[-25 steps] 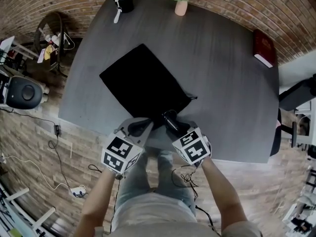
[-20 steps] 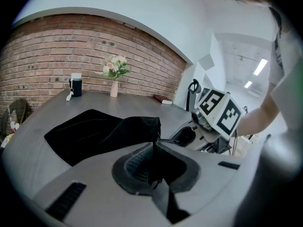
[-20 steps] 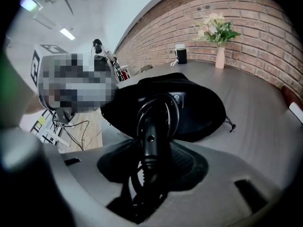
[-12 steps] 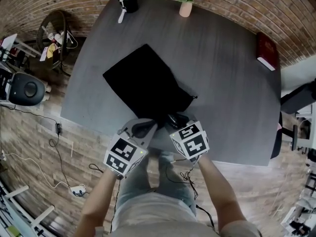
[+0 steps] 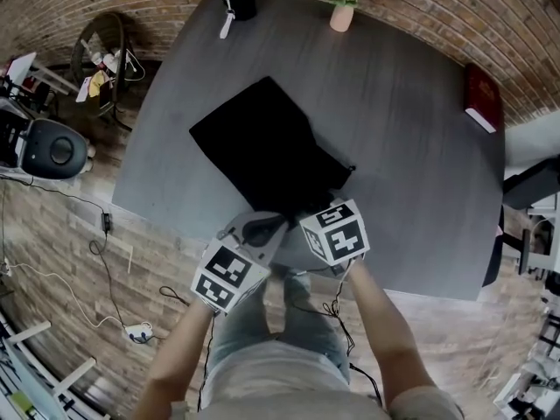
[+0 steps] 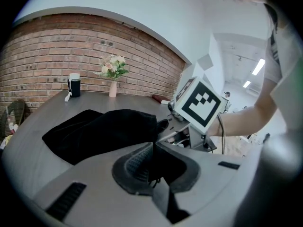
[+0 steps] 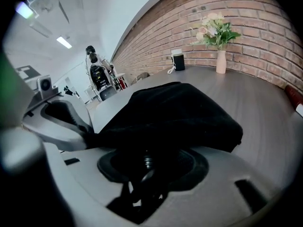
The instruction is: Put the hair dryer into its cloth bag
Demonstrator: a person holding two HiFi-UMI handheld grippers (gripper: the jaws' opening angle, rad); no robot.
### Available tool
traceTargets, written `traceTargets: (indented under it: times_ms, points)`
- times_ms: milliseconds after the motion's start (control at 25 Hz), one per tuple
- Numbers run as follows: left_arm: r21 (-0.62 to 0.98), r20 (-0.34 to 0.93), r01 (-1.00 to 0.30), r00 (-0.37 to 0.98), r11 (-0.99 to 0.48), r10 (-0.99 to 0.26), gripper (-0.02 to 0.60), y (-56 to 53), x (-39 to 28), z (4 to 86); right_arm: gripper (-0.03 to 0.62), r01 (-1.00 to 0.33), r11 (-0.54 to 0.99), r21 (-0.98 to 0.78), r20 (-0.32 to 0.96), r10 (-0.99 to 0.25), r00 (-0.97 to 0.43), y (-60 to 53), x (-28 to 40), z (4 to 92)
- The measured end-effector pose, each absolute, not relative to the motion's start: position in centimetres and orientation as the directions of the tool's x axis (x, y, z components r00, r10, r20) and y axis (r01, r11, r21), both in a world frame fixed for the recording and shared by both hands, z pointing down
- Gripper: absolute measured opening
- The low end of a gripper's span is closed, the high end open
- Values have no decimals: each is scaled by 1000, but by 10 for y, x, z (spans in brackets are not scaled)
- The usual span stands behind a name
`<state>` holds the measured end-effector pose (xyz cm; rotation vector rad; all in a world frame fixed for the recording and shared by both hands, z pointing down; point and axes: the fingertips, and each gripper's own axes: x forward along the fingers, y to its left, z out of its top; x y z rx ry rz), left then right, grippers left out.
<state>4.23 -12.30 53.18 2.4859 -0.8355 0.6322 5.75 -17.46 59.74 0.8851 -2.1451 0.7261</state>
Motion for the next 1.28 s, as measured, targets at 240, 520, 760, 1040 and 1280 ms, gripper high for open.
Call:
traceTargets:
  times_ms: [240, 520, 760, 1040, 1280]
  points:
    - [249, 537, -654, 707, -714, -460, 14, -130, 39, 535, 184, -752, 618, -230, 750, -380, -541, -189, 51, 603]
    - [280, 547, -651, 712, -705, -440, 14, -131, 41, 541, 196, -748, 617, -246, 755, -362, -547, -194, 49, 614]
    - [294, 555, -664, 704, -687, -443, 14, -132, 39, 544, 206, -735, 630, -253, 752, -350, -559, -193, 48, 616]
    - [290, 561, -681, 691, -673, -456, 14, -136, 36, 545, 241, -732, 627, -267, 726, -368, -581, -192, 54, 607]
    - [299, 571, -709, 669, -639, -476, 14, -138, 31, 548, 255, -735, 622, -270, 724, -371, -581, -185, 66, 601]
